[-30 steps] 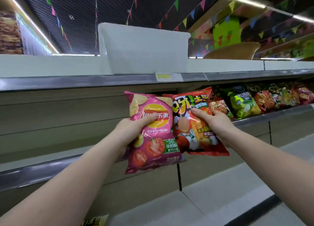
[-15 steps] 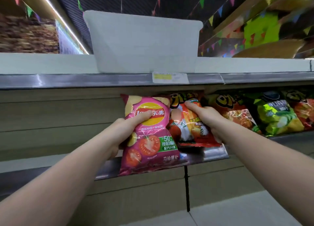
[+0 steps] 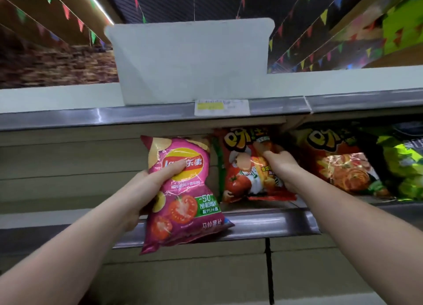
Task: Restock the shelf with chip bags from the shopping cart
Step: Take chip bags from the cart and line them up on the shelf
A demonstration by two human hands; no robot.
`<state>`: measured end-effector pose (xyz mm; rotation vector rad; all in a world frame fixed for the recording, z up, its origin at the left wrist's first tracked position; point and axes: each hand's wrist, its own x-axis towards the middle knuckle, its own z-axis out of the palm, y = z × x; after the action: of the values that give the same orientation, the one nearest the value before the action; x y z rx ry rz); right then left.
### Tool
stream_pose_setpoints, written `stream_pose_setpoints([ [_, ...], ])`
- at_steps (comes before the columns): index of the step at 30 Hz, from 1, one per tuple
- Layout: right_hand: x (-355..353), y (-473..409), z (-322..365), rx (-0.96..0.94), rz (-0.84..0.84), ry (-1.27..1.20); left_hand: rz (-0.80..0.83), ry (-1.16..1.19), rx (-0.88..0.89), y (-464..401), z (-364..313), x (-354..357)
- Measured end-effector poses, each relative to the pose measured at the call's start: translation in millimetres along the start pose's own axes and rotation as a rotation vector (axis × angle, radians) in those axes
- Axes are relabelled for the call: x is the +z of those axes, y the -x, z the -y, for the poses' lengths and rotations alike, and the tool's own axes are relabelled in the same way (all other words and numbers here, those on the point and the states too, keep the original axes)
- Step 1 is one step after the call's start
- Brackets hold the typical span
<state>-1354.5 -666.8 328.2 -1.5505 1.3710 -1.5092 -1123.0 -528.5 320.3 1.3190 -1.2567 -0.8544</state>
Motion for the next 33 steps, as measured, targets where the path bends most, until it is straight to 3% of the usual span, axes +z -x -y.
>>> stream_pose_setpoints([
  [6, -6, 15, -19, -0.01, 0.132, -0.074, 0.005, 0.013, 0.002, -10, 1, 3],
  [13, -5, 24, -13, -0.032, 0.101, 0.011, 0.063, 0.03, 0.003, -25, 1, 3],
  [15, -5, 30, -7, -0.143, -0.063, 0.183, 0.077, 0.031, 0.004, -30, 1, 1],
  [18, 3, 58, 13, -0.512, -0.306, 0.374, 0.079, 0.027, 0.013, -37, -2, -5],
  [22, 41, 95, 40, -0.706, -0.083, 0.318, 0.064, 0.02, 0.007, -47, -4, -16],
  [26, 78, 100, 47, -0.484, 0.175, 0.355, 0.062, -0.017, -0.016, -55, -3, -25],
  [29, 101, 95, 45, -0.209, 0.344, 0.042, 0.077, -0.025, -0.06, -65, 2, -35],
  [33, 122, 81, 44, -0.023, 0.367, -0.048, 0.06, 0.008, -0.066, -83, 8, -43],
])
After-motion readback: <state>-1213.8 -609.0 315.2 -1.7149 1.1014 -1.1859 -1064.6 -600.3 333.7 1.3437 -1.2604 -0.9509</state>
